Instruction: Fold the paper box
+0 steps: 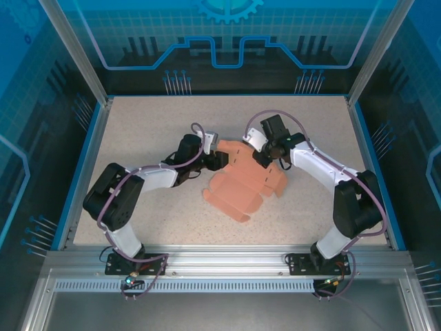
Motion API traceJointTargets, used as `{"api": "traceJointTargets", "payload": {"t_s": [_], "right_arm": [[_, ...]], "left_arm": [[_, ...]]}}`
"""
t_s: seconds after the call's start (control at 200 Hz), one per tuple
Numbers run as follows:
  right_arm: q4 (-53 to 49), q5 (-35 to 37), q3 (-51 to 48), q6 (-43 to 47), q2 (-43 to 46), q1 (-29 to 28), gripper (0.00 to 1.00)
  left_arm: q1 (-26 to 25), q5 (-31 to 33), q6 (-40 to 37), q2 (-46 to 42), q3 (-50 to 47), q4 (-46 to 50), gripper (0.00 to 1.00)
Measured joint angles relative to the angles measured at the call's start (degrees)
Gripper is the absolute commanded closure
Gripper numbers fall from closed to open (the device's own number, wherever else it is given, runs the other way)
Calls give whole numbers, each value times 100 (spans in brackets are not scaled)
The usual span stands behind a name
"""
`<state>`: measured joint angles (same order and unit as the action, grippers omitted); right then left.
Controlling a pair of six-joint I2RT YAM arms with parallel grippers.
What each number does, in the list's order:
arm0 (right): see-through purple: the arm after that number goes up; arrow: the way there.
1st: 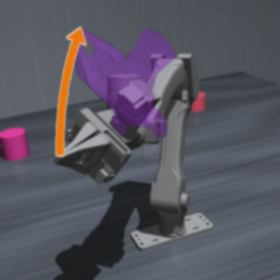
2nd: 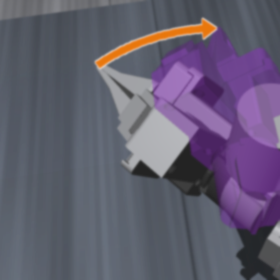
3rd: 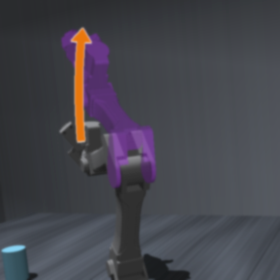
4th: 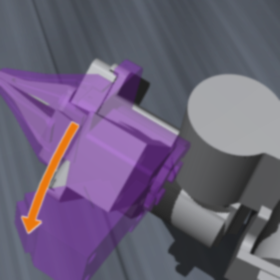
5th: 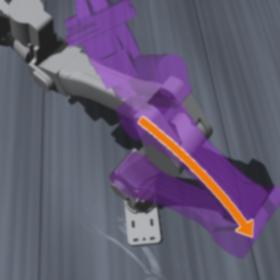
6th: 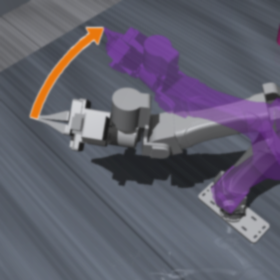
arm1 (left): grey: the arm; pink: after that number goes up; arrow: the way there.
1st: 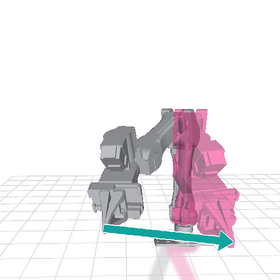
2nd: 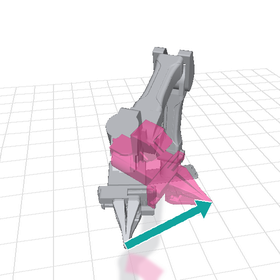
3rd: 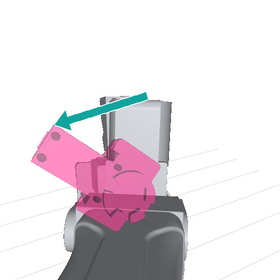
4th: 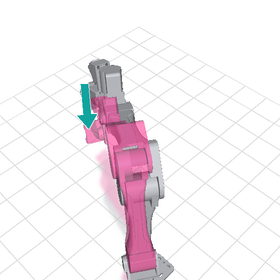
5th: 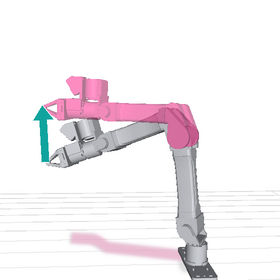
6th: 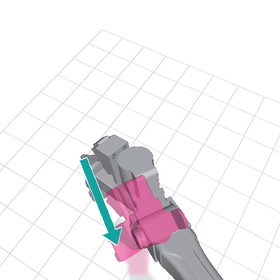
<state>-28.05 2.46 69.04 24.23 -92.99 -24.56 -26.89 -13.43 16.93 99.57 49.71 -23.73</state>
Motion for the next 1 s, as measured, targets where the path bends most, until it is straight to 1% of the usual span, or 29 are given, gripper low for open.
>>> {"api": "traceJointTargets", "payload": {"t_s": [0.205,0.475,0.67,1.001], "right_arm": [[-9,0,9,-20,0,24,93],[-26,0,9,-20,0,24,93],[-33,-2,9,-20,0,24,93],[-61,-13,9,-48,0,24,93]], "left_arm": [[-26,-28,4,275,0,70,45],[-76,164,2,706,149,229,44],[-105,188,2,896,267,251,44],[-385,162,2,951,328,208,48]]}}
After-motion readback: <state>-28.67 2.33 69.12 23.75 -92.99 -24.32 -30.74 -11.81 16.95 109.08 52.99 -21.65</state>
